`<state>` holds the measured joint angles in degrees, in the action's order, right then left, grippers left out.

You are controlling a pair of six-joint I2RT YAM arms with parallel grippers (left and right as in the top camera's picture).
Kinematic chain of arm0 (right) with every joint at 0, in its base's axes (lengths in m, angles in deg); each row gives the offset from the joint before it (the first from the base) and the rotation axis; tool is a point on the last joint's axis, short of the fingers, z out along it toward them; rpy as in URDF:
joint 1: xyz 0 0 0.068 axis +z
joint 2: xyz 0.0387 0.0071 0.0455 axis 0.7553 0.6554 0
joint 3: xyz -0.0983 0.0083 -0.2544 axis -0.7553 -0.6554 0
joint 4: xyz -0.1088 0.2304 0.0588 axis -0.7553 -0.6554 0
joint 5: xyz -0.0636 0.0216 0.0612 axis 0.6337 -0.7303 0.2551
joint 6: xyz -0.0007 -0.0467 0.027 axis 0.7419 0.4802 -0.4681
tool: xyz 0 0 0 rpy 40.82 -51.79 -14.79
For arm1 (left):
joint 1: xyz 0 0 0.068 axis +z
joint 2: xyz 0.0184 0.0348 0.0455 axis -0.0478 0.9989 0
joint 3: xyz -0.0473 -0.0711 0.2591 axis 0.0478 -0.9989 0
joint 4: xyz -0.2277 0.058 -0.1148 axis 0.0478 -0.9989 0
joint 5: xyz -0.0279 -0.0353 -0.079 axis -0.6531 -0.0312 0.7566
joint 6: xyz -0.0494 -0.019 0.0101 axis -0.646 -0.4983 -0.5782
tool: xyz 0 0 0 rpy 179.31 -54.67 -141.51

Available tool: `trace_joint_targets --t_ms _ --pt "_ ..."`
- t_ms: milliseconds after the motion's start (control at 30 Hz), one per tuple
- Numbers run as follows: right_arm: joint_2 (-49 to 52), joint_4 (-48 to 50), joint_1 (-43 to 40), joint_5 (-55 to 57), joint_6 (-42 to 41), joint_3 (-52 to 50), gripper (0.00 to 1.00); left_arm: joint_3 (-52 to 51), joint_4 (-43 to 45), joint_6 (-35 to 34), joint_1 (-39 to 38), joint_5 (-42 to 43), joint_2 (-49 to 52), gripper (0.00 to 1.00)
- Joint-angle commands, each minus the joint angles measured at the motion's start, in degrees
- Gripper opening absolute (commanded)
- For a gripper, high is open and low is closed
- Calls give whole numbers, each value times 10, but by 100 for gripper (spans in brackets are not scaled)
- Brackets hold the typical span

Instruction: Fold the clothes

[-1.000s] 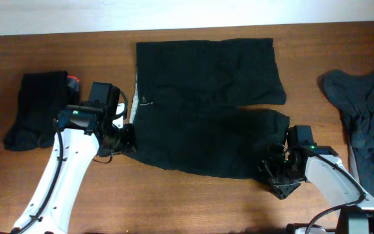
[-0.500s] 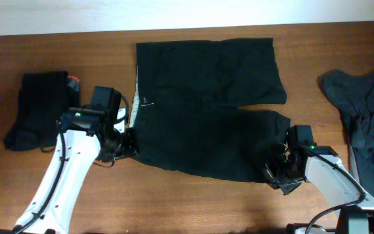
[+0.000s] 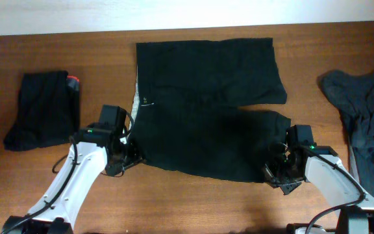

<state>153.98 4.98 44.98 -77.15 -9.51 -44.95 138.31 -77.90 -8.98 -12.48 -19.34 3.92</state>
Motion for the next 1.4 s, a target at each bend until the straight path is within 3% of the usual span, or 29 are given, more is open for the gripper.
trace_joint_targets --t_ms 0,133,500,1000,1067,1100,1133,1367 --pt "4 2 3 17 -3 -5 4 -34 41 -58 -1 -14 -5 64" --pt "4 3 3 18 -3 -5 4 -55 108 -71 -1 -28 -4 65" --pt "4 4 3 18 0 -5 4 -55 123 -144 -1 -83 3 66" --pt "4 7 3 31 6 -5 4 -55 158 -157 -1 -79 68 65" --pt "4 7 3 31 6 -5 4 -55 161 -157 -1 -79 71 51" --pt "4 7 3 31 6 -5 4 -55 162 -157 -1 -79 71 30" --pt "4 8 3 32 6 -5 4 -55 162 -157 -1 -79 71 15" --pt "4 10 3 46 9 -5 4 -55 160 -156 -1 -78 71 1"
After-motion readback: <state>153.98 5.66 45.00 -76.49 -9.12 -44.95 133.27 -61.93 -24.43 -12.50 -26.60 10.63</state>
